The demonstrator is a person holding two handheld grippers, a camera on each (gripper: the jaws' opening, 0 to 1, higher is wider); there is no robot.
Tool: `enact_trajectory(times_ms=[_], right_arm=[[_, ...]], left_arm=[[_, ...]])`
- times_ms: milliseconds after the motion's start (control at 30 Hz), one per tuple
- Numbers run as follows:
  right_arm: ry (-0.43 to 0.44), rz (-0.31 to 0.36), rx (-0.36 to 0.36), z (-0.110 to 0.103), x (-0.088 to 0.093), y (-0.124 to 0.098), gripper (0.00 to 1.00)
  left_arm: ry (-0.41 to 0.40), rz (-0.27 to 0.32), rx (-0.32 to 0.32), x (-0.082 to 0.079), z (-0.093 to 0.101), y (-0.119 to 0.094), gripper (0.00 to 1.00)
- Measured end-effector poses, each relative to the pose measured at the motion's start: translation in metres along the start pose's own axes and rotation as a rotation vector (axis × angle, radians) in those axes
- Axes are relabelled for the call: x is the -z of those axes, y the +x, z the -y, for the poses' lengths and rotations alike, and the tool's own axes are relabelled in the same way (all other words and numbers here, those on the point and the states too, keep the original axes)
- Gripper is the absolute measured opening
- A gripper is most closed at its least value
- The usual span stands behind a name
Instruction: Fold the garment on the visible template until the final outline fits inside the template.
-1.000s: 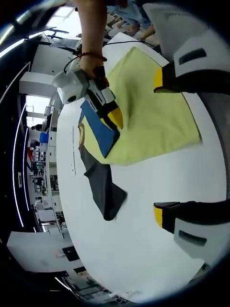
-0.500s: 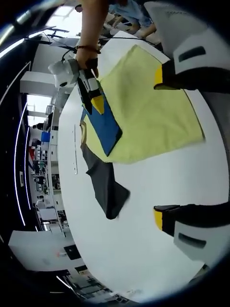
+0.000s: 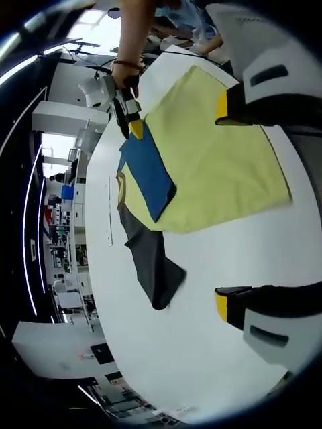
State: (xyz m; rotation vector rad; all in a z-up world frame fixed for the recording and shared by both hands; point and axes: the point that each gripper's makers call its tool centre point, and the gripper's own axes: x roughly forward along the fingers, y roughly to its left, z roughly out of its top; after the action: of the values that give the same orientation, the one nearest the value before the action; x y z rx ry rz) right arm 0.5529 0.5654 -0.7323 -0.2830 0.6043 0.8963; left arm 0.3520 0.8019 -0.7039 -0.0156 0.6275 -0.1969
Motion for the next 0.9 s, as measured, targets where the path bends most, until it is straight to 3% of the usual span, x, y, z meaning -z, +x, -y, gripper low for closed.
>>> enact_trajectory(times_ms=[300,900], right_arm=[[-0.009,-0.043,0.084,0.03,0.021,-0.014,0.48],[-0.015,-0.093,0.148,0.052,0.049,-0.036,0.22]], left_arm=[[-0.003,0.002,0.007,-0.001,0.003,0.002,0.96],[-0.007,-0.001,0.022,-0.002,0.008,0.004,0.94]])
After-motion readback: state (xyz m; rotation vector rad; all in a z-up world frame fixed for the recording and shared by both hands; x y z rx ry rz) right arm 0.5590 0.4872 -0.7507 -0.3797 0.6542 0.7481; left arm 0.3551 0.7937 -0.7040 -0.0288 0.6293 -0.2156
